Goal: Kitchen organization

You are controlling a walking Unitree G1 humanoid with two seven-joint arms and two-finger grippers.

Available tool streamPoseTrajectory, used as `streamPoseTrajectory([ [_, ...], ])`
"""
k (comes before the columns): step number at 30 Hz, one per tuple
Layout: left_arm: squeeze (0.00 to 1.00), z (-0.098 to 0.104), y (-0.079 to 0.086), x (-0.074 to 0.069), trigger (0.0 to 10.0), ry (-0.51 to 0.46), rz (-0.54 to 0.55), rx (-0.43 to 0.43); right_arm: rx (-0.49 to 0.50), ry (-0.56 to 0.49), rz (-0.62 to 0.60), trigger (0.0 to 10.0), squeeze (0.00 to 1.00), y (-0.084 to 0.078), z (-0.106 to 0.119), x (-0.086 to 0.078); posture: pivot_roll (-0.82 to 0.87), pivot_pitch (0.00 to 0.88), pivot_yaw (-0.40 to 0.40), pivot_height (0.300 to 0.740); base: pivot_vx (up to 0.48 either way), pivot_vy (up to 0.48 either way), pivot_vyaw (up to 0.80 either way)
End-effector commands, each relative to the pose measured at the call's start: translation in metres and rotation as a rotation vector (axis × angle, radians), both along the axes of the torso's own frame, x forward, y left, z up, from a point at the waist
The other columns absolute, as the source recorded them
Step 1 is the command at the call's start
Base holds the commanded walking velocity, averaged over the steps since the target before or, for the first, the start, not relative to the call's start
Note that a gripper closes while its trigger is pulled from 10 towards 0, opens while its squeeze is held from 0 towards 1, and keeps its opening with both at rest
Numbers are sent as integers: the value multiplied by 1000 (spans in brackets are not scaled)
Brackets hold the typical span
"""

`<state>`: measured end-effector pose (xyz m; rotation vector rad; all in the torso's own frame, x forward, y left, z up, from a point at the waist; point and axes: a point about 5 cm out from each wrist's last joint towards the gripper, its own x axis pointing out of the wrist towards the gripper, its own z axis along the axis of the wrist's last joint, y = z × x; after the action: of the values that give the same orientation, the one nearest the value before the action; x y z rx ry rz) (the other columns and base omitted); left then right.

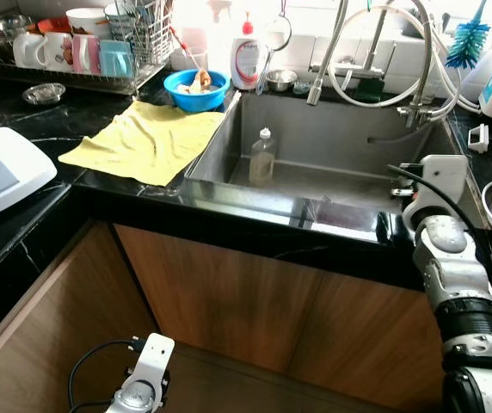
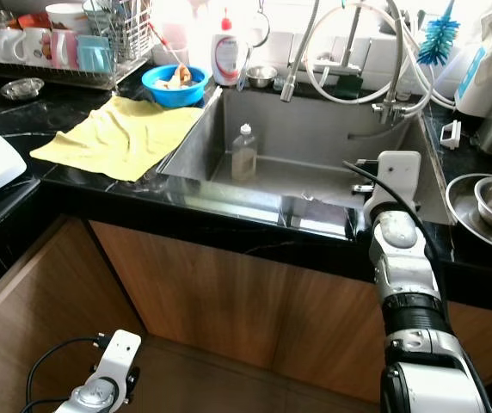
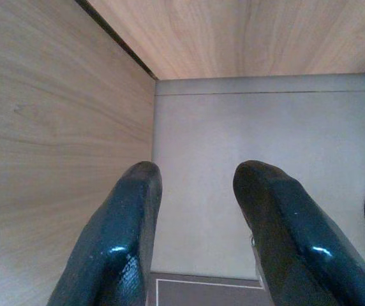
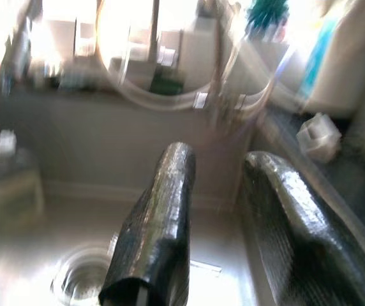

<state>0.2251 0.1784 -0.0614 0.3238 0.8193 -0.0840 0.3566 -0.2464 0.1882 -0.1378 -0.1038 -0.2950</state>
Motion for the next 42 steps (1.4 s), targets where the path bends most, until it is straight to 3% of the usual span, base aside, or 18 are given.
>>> streamPoseTrajectory([
  [1, 0, -2, 1, -4, 10000, 14, -10, 11, -30, -98, -34, 10000, 0, 5, 13, -11, -83, 0, -13, 740, 0, 0, 0],
  [5, 0, -3, 1, -5, 10000, 14, -6, 10, -93, -176, -62, 10000, 0, 15, 21, -33, -80, 0, -18, 740, 0, 0, 0],
  [7, 0, -3, 2, -5, 10000, 15, -4, 11, -129, -216, -92, 10000, 0, 20, 24, -53, -86, 0, -17, 740, 0, 0, 0],
  [13, 0, -2, 0, -3, 10000, 16, -10, 6, -212, -253, -218, 10000, 0, 12, 29, -94, -115, 0, 0, 740, 0, 0, 0],
  [14, 0, -2, -1, -2, 10000, 17, -14, 5, -178, -224, -274, 10000, 0, 7, 24, -105, -120, 0, 2, 740, 0, 0, 0],
  [20, 0, -1, -2, -1, 10000, 15, -15, 3, -120, -137, -400, 10000, 0, -11, 8, -126, -120, 0, 2, 740, 0, 0, 0],
  [21, 0, 0, -2, 0, 10000, 11, -15, 2, -190, -83, -483, 10000, 0, -21, 0, -134, -124, 0, 1, 740, 0, 0, 0],
  [22, 0, 0, -2, 1, 10000, 10, -16, 2, -173, -58, -565, 10000, 0, -30, -8, -144, -121, 0, 4, 740, 0, 0, 0],
  [24, 0, 0, -2, 1, 10000, 10, -16, 3, -158, -53, -589, 10000, 0, -32, -10, -147, -120, 0, 4, 740, 0, 0, 0],
  [27, 0, 0, -1, 1, 10000, 10, -17, 4, -43, -33, -604, 10000, 0, -33, -20, -151, -124, 0, 8, 740, 0, 0, 0],
  [28, 0, 0, -1, 1, 10000, 10, -18, 4, 7, -33, -614, 10000, 459, -34, -23, -152, -124, 0, 8, 740, 0, 0, 0],
  [29, 0, 0, -1, 1, 10000, 11, -19, 4, 71, -47, -621, 10000, 1000, -34, -26, -152, -124, 0, 9, 740, 0, 0, 0],
  [31, 0, 0, -1, 1, 10000, 10, -21, 5, 165, -70, -641, 10000, 1000, -36, -28, -153, -123, 0, 10, 740, 0, 0, 0],
  [35, 0, 0, -1, 0, 10000, 11, -22, 6, 184, -102, -640, 10000, 1000, -39, -25, -153, -120, 0, 9, 740, 0, 0, 0],
  [36, 0, 0, -1, 0, 10000, 12, -21, 7, 187, -118, -618, 10000, 400, -39, -22, -151, -120, 0, 9, 740, 0, 0, 0],
  [37, 0, 0, -1, 0, 10000, 12, -21, 7, 187, -118, -618, 10000, 400, -39, -22, -151, -120, 0, 9, 740, 0, 0, 0],
  [38, 0, 0, -1, 0, 10000, 12, -22, 6, 219, -143, -615, 10000, 0, -41, -19, -150, -120, 0, 10, 740, 0, 0, 0],
  [42, 0, 0, -1, 0, 10000, 11, -24, 8, 308, -175, -664, 10000, 0, -52, -19, -153, -119, 0, 10, 740, 0, 0, 0],
])
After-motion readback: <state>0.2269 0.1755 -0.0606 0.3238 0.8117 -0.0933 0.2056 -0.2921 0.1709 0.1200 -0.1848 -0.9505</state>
